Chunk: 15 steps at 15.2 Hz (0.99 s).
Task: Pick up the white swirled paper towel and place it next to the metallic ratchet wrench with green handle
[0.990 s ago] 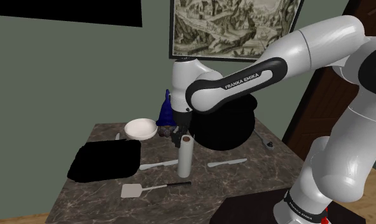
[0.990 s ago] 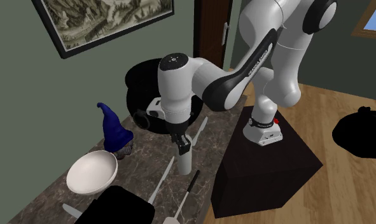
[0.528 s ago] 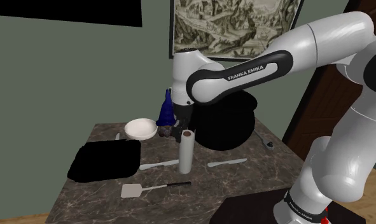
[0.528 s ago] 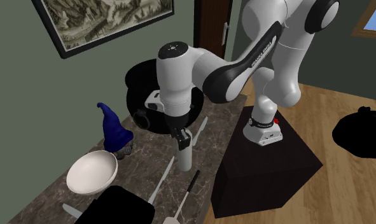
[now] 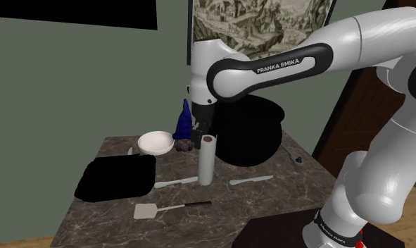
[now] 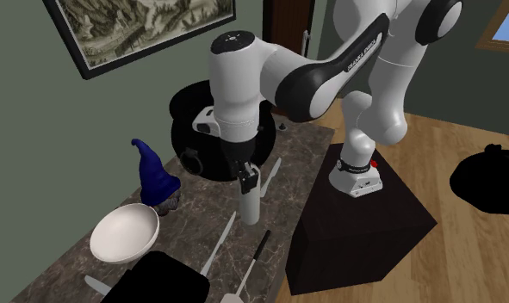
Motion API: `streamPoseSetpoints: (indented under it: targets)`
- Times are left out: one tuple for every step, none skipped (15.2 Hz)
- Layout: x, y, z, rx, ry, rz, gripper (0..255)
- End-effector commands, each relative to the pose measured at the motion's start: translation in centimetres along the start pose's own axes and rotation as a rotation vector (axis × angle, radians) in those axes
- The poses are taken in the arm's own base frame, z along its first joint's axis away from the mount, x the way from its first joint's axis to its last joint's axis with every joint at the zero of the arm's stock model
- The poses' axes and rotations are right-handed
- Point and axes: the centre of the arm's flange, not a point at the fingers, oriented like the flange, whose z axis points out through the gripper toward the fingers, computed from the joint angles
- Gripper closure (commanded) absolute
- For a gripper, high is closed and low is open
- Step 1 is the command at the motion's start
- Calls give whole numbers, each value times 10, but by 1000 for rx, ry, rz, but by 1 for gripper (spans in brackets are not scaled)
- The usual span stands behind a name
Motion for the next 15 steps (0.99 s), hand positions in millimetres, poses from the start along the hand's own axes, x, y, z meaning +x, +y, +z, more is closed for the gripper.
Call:
streamPoseSetpoints:
  targets:
    - [-1, 1, -11, 0, 0, 0, 255]
    - [-1, 1, -16, 0, 0, 0, 255]
    - [-1, 1, -21, 0, 0, 0, 255]
    - [-1, 1, -27, 0, 0, 0, 255]
    - [-1, 1, -32, 0, 0, 0, 255]
    - [-1, 1, -37, 0, 0, 0, 255]
    - [-1, 1, -42, 0, 0, 0, 255]
    - [-1, 2, -48, 0, 0, 0, 255]
    - [-1, 2, -53, 0, 0, 0, 255]
    - [-1, 2, -58, 0, 0, 0, 255]
    - [-1, 2, -64, 0, 0, 0, 255]
    - [-1, 2, -69, 0, 0, 0, 255]
    - [-1, 2, -74, 0, 0, 0, 255]
    - [-1, 3, -79, 0, 0, 0, 255]
    - [-1, 3, -85, 0, 0, 0, 255]
